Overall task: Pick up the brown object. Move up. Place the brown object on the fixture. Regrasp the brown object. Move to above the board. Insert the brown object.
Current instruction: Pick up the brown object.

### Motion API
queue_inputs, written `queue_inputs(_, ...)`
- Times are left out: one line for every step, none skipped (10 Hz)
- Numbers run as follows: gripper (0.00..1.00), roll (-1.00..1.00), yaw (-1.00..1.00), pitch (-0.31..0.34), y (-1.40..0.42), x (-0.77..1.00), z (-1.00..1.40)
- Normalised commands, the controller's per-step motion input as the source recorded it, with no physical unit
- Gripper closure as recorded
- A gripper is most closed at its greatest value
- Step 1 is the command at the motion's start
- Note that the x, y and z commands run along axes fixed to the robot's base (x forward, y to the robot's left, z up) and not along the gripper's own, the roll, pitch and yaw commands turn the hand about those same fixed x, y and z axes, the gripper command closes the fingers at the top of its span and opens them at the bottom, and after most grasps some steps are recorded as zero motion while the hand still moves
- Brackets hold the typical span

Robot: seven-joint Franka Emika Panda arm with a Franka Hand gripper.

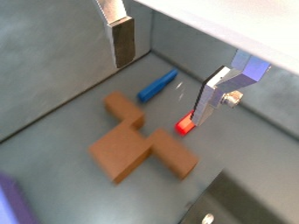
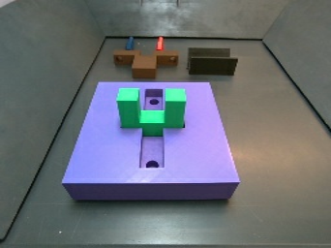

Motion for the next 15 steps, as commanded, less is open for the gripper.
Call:
queue_inputs(0.00, -0.05, 0.12, -0.113, -0.53, -0.10, -0.35)
queue_inputs(0.00, -0.12, 0.00, -0.131, -0.28, -0.24, -0.59)
queue_inputs(0.00, -0.05, 0.00, -0.153, -0.15, -0.35, -0.83)
queue_inputs(0.00, -0.02, 0.00, -0.157, -0.09, -0.39, -0.89)
queue_inputs(0.00, -0.01, 0.00, -0.170, -0.15, -0.41, -0.87)
queue_inputs(0.00, 0.00, 0.00, -0.159, -0.29, -0.31, -0.77)
queue_inputs(0.00, 0.00, 0.00, -0.131, -0.35, -0.21, -0.71)
queue_inputs(0.00, -0.11, 0.00, -0.093, -0.12, 0.00, -0.76)
queue_inputs(0.00, -0.06, -0.01, -0.089, -0.17, 0.07, -0.74)
queue_inputs(0.00, 0.00, -0.14, -0.050, -0.10, 0.29, -0.60)
queue_inputs(0.00, 0.00, -0.16, -0.027, -0.04, 0.23, -0.53)
queue_inputs(0.00, 0.00, -0.15, -0.020, -0.03, 0.21, -0.49)
queue_inputs(0.00, 0.00, -0.14, 0.000, -0.02, 0.19, -0.40)
queue_inputs(0.00, 0.00, -0.10, 0.000, 0.00, 0.12, -0.29)
queue_inputs(0.00, 0.00, -0.05, 0.000, 0.00, 0.00, -0.26)
